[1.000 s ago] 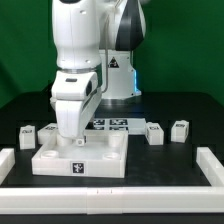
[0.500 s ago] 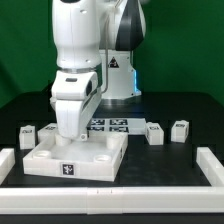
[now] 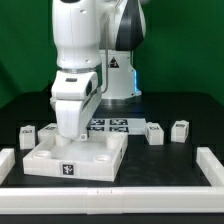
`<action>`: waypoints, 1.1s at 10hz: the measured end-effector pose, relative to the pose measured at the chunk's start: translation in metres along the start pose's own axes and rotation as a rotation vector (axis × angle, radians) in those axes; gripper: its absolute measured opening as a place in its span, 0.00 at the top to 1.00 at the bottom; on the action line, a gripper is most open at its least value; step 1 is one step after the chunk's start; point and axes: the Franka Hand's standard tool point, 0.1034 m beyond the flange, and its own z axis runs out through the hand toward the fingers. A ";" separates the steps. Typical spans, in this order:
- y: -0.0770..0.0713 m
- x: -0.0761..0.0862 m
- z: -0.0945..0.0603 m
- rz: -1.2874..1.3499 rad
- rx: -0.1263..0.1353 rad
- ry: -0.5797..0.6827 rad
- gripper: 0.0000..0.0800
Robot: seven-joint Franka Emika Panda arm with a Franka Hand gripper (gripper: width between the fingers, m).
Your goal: Assemble one leg
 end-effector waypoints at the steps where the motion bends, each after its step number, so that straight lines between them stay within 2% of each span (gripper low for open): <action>1: 0.008 0.008 0.000 -0.029 -0.007 -0.002 0.91; 3: 0.017 0.041 -0.002 -0.092 -0.014 0.003 0.91; 5: 0.027 0.085 -0.003 -0.203 -0.022 -0.006 0.91; 9: 0.028 0.084 -0.003 -0.206 -0.027 -0.003 0.91; 11: 0.032 0.099 -0.004 -0.192 -0.034 0.000 0.91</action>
Offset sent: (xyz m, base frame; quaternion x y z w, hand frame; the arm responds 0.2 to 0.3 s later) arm 0.0304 0.0643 -0.0232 0.0233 -0.0061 -0.0673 0.9974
